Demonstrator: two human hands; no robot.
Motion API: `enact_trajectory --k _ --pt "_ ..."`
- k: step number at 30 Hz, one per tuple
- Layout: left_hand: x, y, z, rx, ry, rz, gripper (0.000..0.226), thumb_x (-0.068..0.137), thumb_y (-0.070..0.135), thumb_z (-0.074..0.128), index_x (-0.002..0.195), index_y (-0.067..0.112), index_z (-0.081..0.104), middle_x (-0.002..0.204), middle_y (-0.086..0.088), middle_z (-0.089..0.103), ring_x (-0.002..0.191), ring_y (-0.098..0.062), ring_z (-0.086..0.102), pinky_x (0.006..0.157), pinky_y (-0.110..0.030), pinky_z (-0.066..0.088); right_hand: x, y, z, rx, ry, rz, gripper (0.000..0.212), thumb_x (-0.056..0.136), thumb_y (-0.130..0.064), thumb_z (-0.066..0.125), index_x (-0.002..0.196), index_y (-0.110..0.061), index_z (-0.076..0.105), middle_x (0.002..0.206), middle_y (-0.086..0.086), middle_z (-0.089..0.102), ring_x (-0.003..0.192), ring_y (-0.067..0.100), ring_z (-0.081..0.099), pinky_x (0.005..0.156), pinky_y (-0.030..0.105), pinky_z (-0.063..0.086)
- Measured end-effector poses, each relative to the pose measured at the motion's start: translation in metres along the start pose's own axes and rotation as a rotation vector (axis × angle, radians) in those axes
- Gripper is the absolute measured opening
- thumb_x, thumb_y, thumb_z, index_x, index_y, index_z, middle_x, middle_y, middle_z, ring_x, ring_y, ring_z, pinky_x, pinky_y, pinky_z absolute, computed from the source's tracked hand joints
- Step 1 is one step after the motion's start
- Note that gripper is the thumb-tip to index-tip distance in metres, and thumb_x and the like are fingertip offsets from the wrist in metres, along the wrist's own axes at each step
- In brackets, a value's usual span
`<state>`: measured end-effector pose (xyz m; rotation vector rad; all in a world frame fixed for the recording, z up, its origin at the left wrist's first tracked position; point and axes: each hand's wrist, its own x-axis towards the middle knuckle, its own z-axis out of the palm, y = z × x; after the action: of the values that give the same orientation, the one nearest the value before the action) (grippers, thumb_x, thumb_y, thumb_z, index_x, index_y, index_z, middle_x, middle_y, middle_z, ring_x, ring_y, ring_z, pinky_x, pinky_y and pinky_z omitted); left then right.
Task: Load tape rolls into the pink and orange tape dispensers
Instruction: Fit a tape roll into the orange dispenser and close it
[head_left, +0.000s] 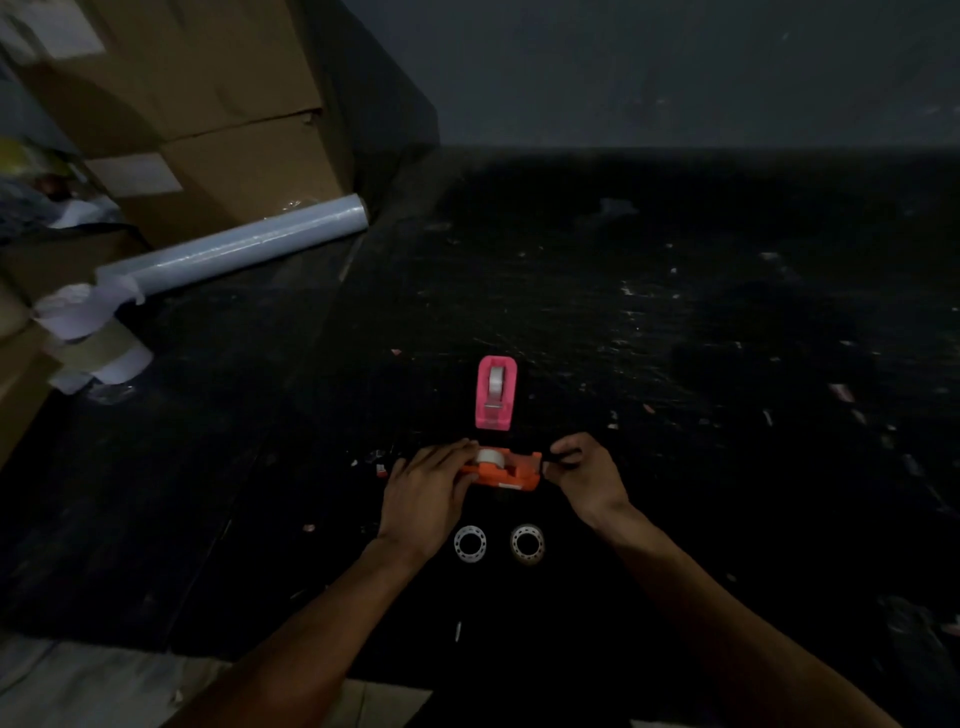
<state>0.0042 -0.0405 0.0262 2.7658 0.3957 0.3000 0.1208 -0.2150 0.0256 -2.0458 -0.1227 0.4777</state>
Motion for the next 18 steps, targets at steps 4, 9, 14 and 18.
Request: enact_trajectory --k 4,9,14,18 --pt "0.0 0.0 0.0 -0.022 -0.004 -0.006 0.038 0.09 0.031 0.061 0.128 0.03 0.057 0.132 0.011 0.061 0.118 -0.014 0.057 0.091 -0.038 0.044 -0.001 0.003 0.003 -0.087 -0.005 -0.019 0.024 0.078 -0.007 0.073 0.096 -0.015 0.058 0.072 -0.009 0.054 0.068 0.009 0.054 0.053 0.01 0.036" --pt "-0.003 -0.006 -0.001 -0.063 -0.043 0.004 0.047 0.09 0.026 0.058 0.136 0.032 0.047 0.141 0.01 0.053 0.128 -0.014 0.048 0.097 -0.039 0.04 0.0 0.005 -0.002 -0.216 -0.102 -0.091 0.024 0.087 -0.003 0.059 0.108 -0.014 0.056 0.083 0.001 0.06 0.075 0.016 0.061 0.056 0.014 0.04" --pt "-0.01 -0.021 -0.003 -0.197 -0.143 0.032 0.074 0.081 0.012 0.047 0.149 0.031 0.024 0.154 0.01 0.033 0.144 -0.012 0.023 0.113 -0.042 0.029 -0.004 -0.001 -0.009 -0.252 -0.025 -0.291 0.029 0.091 -0.005 0.049 0.117 -0.015 0.058 0.111 0.01 0.061 0.103 0.024 0.06 0.089 0.025 0.042" --pt "-0.011 -0.041 0.002 -0.121 -0.091 -0.047 0.068 0.082 0.023 0.034 0.149 0.023 0.025 0.155 0.003 0.033 0.146 -0.019 0.023 0.115 -0.045 0.029 -0.011 -0.014 -0.004 -0.392 -0.152 -0.466 0.044 0.09 -0.036 0.059 0.132 -0.026 0.05 0.125 0.004 0.057 0.117 0.023 0.051 0.101 0.041 0.041"
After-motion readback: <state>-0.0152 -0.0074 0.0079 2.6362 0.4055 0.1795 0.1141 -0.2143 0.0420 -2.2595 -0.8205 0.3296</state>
